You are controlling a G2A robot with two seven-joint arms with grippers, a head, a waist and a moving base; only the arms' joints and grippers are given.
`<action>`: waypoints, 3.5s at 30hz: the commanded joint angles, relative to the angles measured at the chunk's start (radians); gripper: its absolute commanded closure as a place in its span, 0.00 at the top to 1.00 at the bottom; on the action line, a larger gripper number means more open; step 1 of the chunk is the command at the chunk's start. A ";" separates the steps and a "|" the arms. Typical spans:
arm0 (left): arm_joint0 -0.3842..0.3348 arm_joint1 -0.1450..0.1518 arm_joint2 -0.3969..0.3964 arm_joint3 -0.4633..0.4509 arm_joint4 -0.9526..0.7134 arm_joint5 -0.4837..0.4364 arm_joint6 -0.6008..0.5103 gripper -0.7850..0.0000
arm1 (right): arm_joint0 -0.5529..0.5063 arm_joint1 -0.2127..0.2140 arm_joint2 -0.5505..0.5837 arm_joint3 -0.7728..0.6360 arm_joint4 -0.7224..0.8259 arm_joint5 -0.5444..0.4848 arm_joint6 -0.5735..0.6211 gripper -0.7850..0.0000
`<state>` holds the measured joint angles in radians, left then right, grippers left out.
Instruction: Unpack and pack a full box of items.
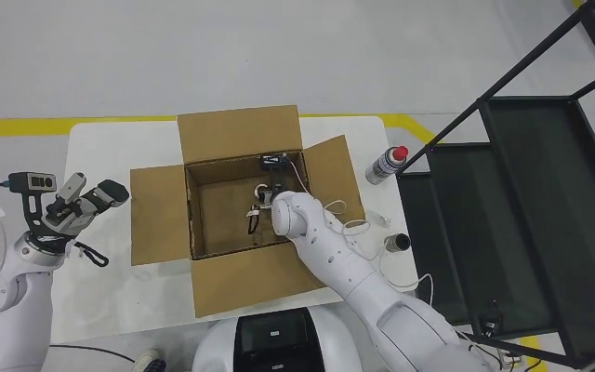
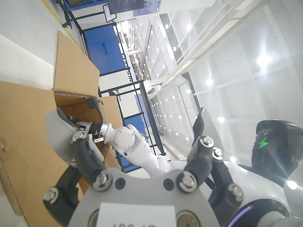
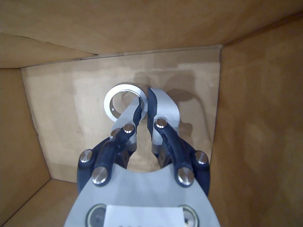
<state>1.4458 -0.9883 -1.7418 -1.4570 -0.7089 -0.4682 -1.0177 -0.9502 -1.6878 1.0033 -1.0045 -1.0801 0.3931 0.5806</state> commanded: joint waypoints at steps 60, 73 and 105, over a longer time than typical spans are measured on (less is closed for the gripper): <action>0.000 0.000 0.000 0.000 0.000 0.000 0.000 1.00 | -0.964 0.230 0.938 -1.048 0.668 -0.794 0.091 0.00; 0.000 0.000 0.000 0.000 0.000 0.000 0.000 1.00 | -0.935 0.251 0.812 -1.024 0.275 -0.562 0.167 0.00; 0.000 0.000 0.000 0.000 0.000 0.000 0.000 1.00 | -0.796 0.272 0.502 -0.772 -0.307 -0.323 0.234 0.00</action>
<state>1.4458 -0.9883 -1.7418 -1.4570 -0.7089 -0.4682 -1.0177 -1.7508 -1.4155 1.5096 -1.7837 -1.3852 0.0696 0.8138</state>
